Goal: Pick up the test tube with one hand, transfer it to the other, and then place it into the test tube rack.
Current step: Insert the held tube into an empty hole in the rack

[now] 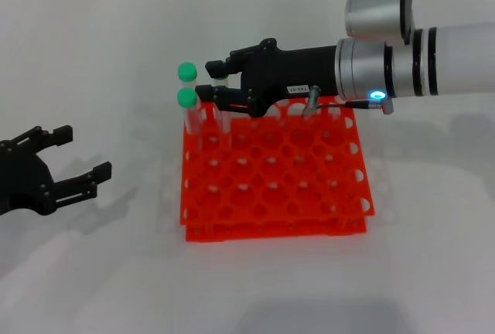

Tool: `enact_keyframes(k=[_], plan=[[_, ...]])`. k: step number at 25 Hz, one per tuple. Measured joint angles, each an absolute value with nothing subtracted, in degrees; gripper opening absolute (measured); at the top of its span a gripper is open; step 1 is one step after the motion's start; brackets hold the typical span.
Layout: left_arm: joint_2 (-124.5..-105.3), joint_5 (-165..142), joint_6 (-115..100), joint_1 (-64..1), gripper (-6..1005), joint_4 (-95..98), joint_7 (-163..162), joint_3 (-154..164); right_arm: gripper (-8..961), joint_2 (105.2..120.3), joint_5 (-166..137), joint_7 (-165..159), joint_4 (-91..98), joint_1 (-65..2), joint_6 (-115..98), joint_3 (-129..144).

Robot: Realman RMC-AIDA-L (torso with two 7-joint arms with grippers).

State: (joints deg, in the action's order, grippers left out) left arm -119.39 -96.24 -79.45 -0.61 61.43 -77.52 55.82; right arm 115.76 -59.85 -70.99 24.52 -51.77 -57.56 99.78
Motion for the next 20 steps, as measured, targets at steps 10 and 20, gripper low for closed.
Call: enact_keyframes(k=[10, 20], plan=[[-119.31, -96.0, -79.5, -0.3, 886, 61.4, -77.4, 55.7, 462, 115.24, -59.9, -71.2, 27.4, -50.1, -57.9, 99.6], [-119.26, -95.7, -79.9, -0.6, 886, 61.7, -76.8, 54.7, 501, 111.85, -69.1, -76.4, 41.4, -37.1, -64.8, 92.2]])
